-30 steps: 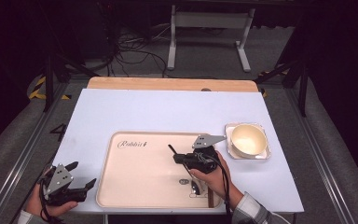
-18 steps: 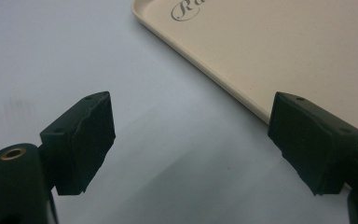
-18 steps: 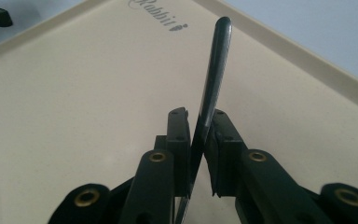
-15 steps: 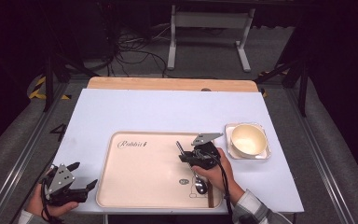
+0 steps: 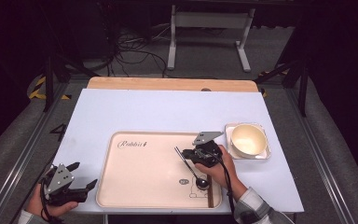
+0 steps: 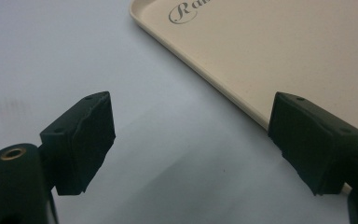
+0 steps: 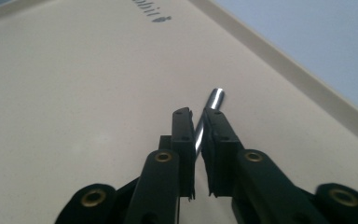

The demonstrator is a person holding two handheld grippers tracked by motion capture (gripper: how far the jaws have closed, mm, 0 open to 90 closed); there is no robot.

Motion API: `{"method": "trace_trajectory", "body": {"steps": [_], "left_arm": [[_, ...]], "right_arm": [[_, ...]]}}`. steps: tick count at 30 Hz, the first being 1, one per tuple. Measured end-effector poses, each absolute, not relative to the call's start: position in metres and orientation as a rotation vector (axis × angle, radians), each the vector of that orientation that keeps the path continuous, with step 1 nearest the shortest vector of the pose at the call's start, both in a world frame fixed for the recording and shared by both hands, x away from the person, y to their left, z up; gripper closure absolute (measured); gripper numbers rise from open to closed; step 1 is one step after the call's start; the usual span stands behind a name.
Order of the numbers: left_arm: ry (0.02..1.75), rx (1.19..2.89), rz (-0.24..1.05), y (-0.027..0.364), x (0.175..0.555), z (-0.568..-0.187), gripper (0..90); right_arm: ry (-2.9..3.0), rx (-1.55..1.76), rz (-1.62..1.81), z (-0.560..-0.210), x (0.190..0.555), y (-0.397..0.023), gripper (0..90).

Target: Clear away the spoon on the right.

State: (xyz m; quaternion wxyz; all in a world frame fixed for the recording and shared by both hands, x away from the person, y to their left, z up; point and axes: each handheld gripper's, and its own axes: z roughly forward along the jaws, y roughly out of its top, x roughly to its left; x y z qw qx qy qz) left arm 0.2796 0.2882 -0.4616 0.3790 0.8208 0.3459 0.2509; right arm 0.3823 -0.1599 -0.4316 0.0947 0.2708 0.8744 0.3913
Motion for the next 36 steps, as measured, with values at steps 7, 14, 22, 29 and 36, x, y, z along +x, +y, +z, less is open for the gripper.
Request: {"method": "trace_trajectory", "body": {"steps": [7,14,22,29,36], "left_arm": [[0.88,2.095,0.643,0.288,0.279,-0.462,15.4],[0.872,2.105,0.646,0.287,0.279,-0.461,15.7],[0.872,2.11,0.653,0.286,0.278,-0.461,15.7],[0.871,2.111,0.653,0.285,0.278,-0.461,15.8],[0.869,2.11,0.657,0.286,0.278,-0.461,15.8]], "right_arm": [[2.756,0.64,0.966,-0.441,0.382,-0.142,84.8],[2.753,0.697,0.965,-0.443,0.382,-0.15,86.5],[2.722,0.745,0.935,-0.441,0.381,-0.168,85.2],[2.718,0.753,0.931,-0.441,0.38,-0.174,84.5],[2.725,0.759,0.932,-0.441,0.379,-0.181,83.3]]}}
